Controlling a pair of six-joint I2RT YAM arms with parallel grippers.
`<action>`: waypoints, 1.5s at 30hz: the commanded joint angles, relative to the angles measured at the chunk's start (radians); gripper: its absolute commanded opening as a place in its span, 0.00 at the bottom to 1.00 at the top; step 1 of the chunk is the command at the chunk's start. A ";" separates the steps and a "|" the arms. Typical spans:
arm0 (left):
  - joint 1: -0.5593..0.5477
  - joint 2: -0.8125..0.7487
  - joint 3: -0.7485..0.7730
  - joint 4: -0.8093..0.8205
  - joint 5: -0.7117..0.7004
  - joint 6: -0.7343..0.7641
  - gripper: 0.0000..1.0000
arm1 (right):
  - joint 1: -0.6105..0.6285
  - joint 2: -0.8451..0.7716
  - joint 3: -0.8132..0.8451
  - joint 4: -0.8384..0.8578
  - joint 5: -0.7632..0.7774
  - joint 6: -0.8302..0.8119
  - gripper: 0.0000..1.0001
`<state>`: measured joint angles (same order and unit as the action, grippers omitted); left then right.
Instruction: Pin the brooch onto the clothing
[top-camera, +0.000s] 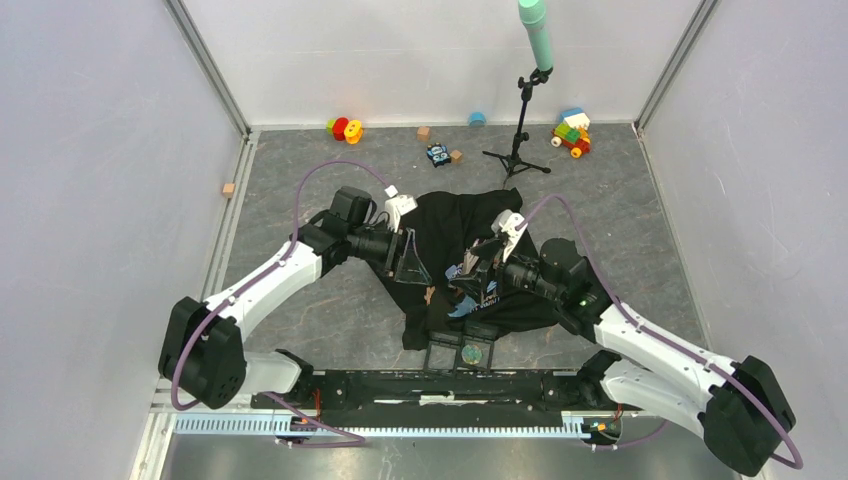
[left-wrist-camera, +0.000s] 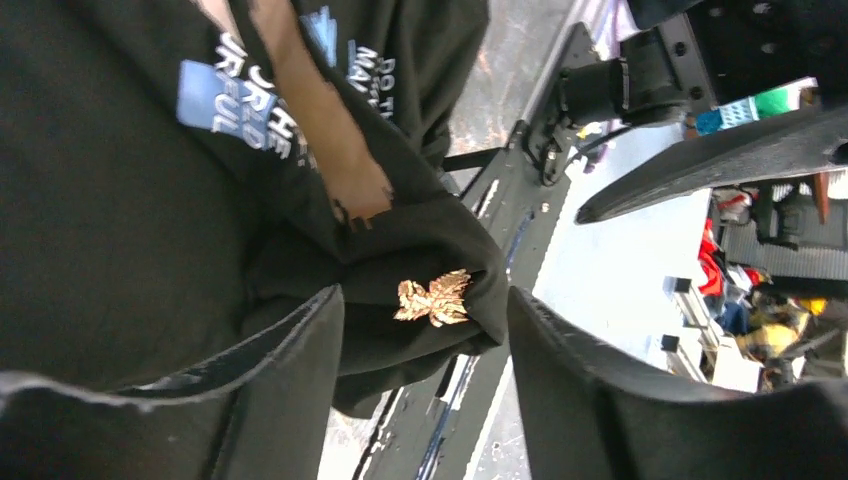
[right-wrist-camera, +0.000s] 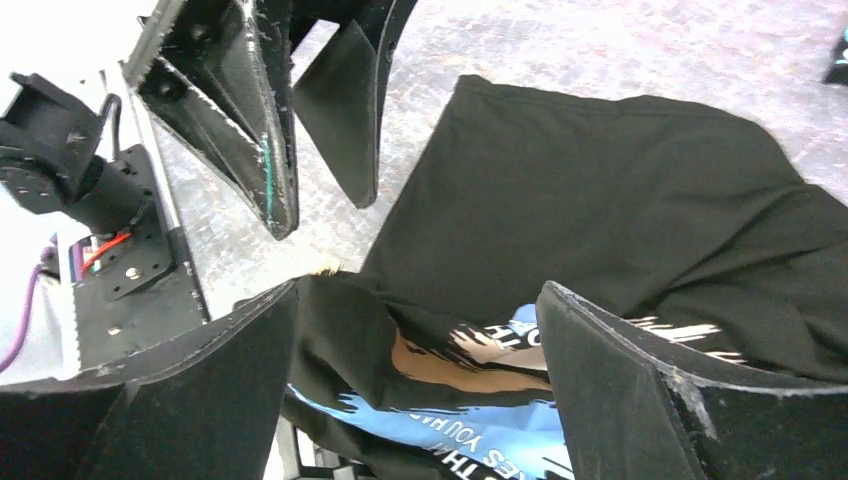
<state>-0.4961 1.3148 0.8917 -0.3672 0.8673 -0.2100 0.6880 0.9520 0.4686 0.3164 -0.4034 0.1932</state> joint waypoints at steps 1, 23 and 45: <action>0.020 -0.057 0.038 -0.009 -0.149 -0.030 0.81 | -0.001 -0.047 -0.011 -0.030 0.115 -0.011 0.95; 0.101 -0.175 -0.230 0.160 -0.960 -0.414 1.00 | -0.001 -0.128 -0.075 -0.349 0.619 0.111 0.98; 0.214 0.273 -0.053 0.289 -1.043 -0.374 0.70 | 0.000 -0.220 -0.162 -0.380 0.663 0.161 0.98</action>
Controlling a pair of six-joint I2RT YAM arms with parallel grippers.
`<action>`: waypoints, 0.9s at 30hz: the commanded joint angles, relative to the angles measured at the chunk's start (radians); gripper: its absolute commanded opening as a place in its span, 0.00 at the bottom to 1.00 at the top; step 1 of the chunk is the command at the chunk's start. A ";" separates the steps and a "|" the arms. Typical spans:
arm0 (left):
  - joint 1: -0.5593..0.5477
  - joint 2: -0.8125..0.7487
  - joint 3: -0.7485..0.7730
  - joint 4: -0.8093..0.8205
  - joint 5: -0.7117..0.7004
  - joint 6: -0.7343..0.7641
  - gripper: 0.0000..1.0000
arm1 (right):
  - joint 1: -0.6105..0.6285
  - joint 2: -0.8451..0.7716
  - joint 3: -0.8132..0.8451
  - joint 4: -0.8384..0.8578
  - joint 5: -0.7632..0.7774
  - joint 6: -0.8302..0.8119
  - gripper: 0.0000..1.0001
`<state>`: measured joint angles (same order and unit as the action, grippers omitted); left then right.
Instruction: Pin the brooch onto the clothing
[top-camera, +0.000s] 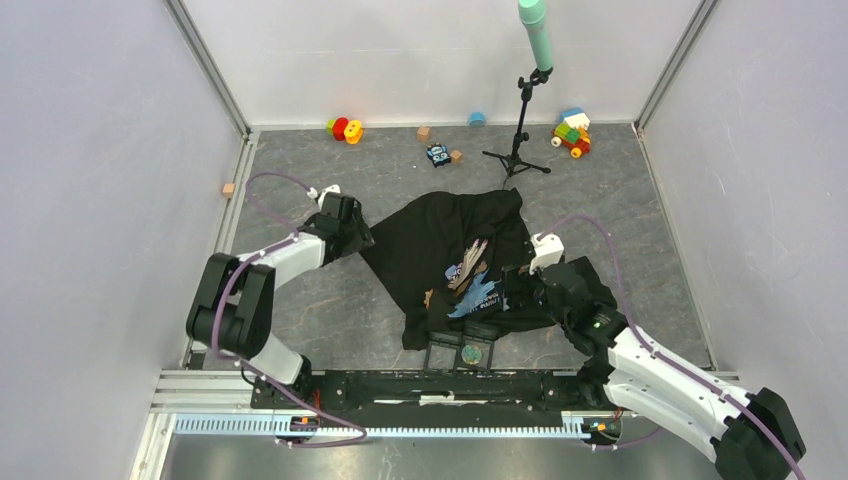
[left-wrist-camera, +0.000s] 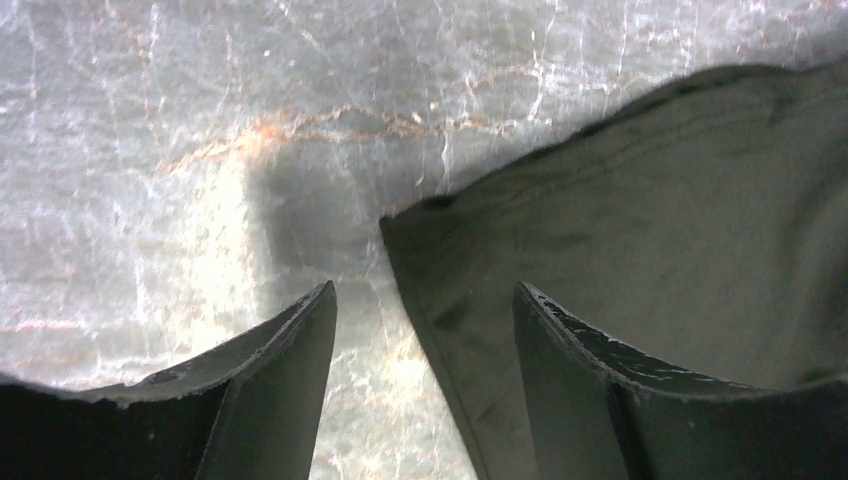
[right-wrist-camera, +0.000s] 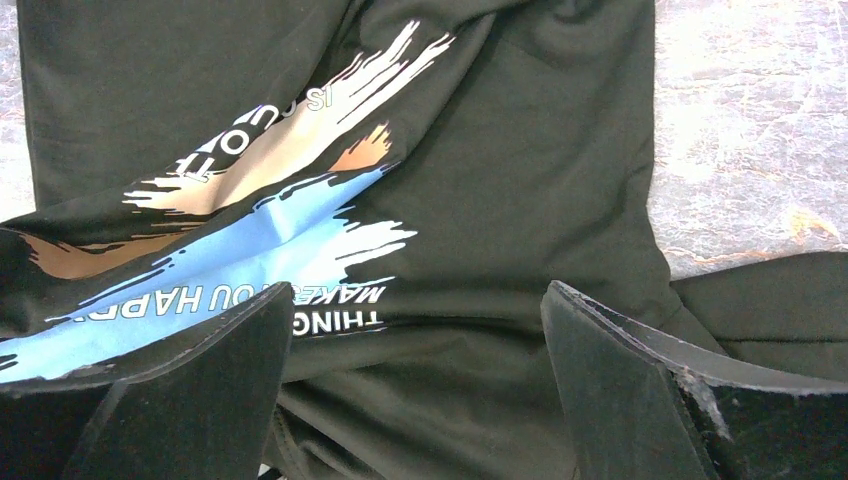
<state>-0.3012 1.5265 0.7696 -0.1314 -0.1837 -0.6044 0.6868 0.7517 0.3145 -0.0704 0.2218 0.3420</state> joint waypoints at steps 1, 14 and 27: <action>0.023 0.074 0.076 0.062 0.024 0.022 0.67 | -0.001 -0.019 -0.008 0.002 0.044 0.011 0.98; 0.179 0.250 0.206 0.128 0.179 0.003 0.02 | -0.002 0.024 -0.001 -0.012 0.134 -0.008 0.98; 0.373 0.587 0.842 -0.010 0.236 0.048 0.02 | -0.006 0.162 0.092 -0.022 0.188 -0.035 0.98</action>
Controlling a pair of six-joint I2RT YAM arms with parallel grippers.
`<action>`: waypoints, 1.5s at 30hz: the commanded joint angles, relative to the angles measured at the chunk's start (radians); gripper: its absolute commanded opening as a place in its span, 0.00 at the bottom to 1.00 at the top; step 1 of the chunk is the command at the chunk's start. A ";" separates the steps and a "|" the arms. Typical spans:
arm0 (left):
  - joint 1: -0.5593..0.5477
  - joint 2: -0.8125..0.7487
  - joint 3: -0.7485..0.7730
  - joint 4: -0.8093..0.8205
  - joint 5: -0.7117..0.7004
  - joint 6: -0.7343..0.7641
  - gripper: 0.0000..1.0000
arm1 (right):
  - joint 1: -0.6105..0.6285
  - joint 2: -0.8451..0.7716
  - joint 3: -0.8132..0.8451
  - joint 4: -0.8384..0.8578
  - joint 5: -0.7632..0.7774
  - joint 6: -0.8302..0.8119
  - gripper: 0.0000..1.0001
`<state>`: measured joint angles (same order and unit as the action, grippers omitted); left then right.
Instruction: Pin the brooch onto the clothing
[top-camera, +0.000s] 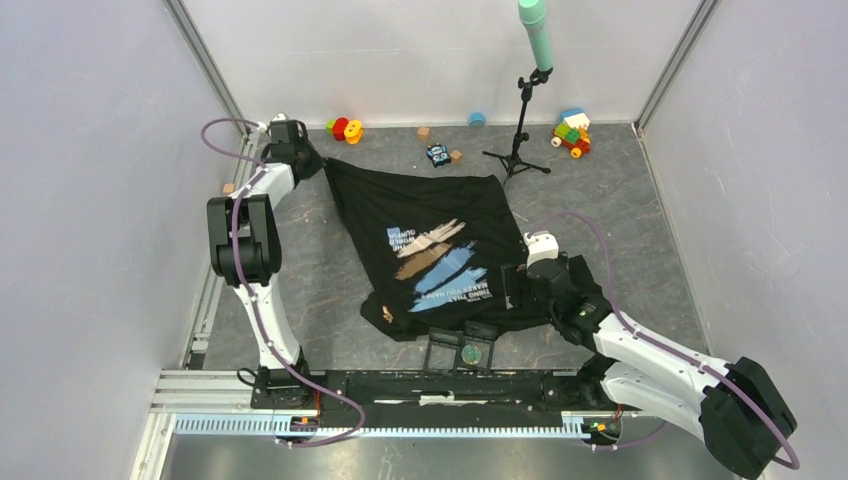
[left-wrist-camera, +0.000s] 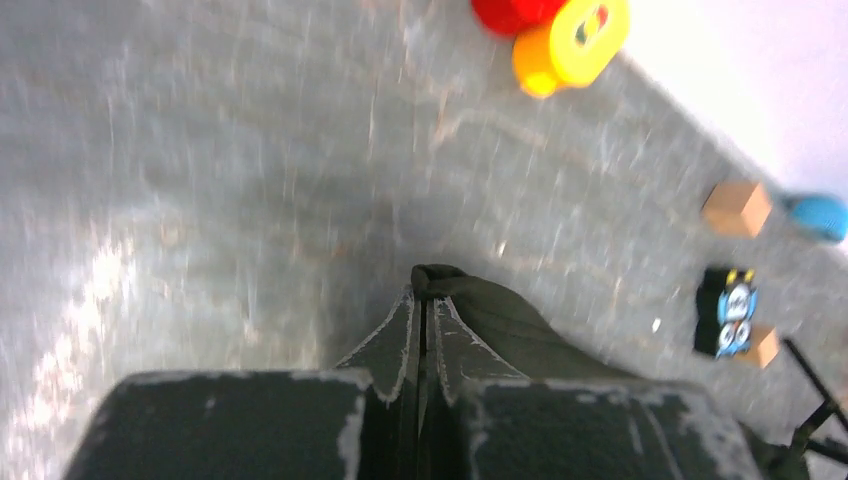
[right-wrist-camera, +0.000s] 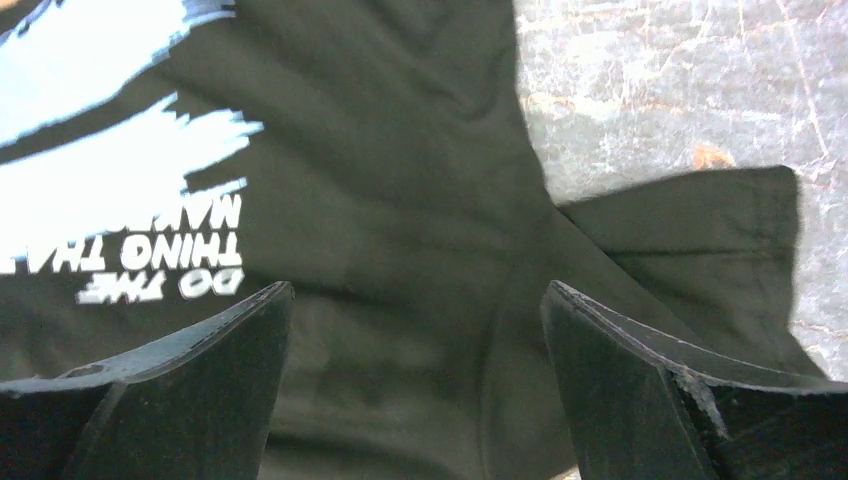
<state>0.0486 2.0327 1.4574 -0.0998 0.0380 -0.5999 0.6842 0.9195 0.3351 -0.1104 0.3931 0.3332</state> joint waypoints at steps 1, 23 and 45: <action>0.027 0.097 0.181 -0.049 0.016 0.051 0.05 | -0.004 -0.015 0.074 0.017 0.007 -0.030 0.98; -0.113 -0.267 0.254 -0.443 0.207 0.220 1.00 | 0.517 -0.121 0.256 -0.110 -0.181 0.035 0.87; -0.297 -0.823 -0.297 -0.339 0.233 0.274 1.00 | 0.842 0.252 0.262 -0.248 0.118 0.515 0.71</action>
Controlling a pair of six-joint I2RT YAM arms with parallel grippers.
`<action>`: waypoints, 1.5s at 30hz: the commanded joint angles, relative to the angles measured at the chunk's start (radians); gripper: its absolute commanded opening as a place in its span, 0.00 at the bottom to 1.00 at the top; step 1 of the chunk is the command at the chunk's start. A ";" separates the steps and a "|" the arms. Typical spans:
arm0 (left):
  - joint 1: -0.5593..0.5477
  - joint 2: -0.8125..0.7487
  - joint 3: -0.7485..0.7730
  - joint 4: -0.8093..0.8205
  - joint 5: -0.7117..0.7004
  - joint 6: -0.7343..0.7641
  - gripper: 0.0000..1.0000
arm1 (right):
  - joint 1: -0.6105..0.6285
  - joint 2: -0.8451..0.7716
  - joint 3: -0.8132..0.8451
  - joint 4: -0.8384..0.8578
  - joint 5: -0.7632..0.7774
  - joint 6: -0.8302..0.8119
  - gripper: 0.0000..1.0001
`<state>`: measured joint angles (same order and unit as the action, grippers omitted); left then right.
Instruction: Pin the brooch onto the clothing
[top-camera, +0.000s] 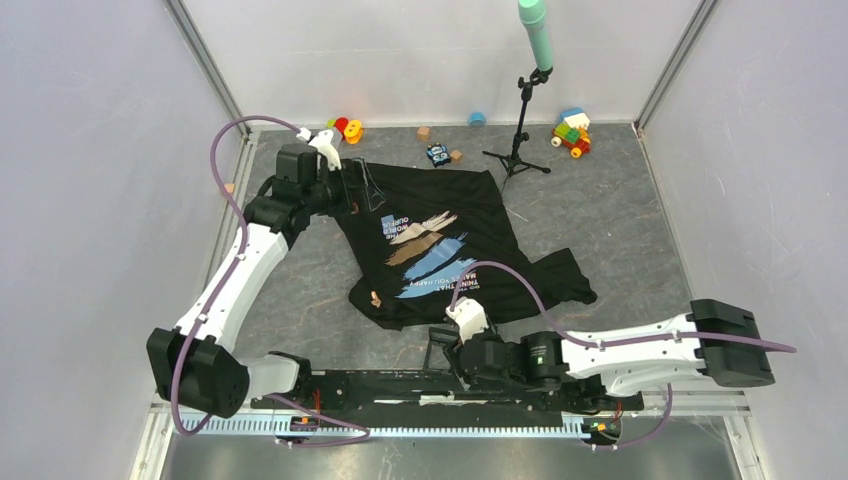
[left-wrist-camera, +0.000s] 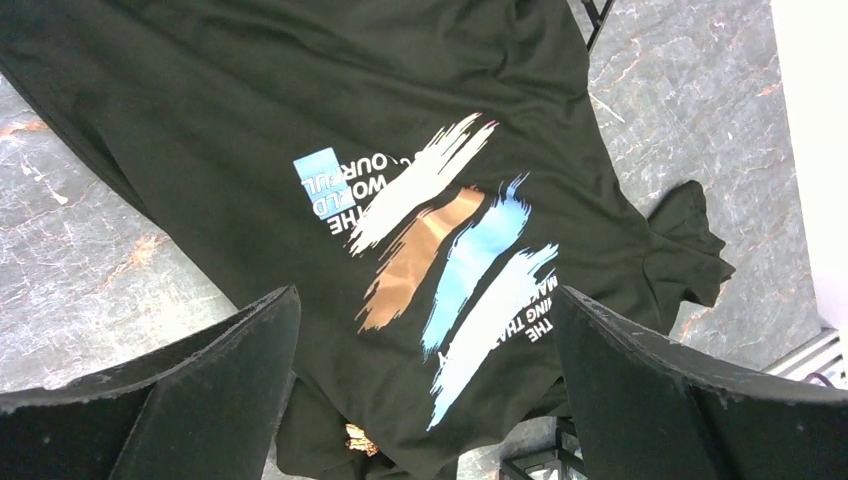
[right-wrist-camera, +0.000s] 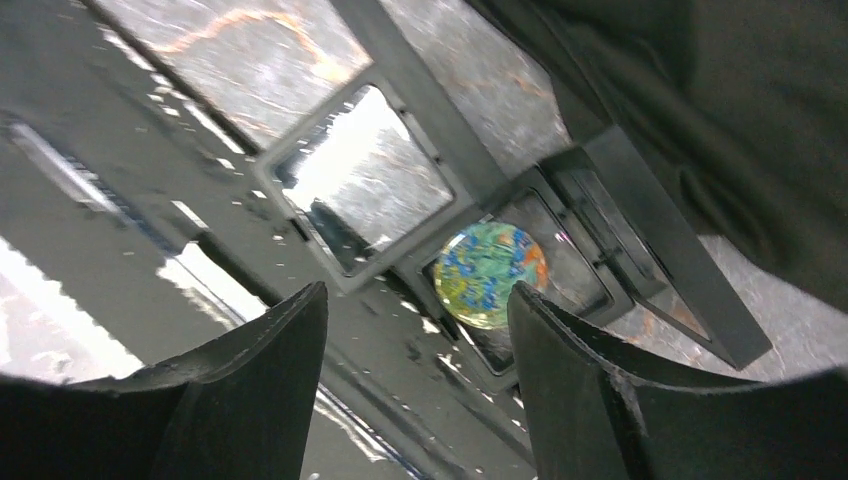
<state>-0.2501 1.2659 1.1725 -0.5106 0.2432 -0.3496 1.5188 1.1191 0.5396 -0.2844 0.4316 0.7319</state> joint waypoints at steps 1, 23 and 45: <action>0.002 -0.061 -0.016 0.072 0.036 0.023 1.00 | 0.005 0.066 0.066 -0.085 0.091 0.124 0.71; 0.005 -0.074 -0.037 0.086 0.076 0.007 1.00 | -0.075 0.188 0.059 -0.063 0.052 0.120 0.62; 0.006 -0.070 -0.039 0.087 0.081 0.004 1.00 | -0.075 0.203 0.060 -0.089 0.037 0.139 0.46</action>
<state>-0.2481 1.2125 1.1374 -0.4614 0.2981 -0.3504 1.4460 1.3243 0.5911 -0.3569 0.4702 0.8612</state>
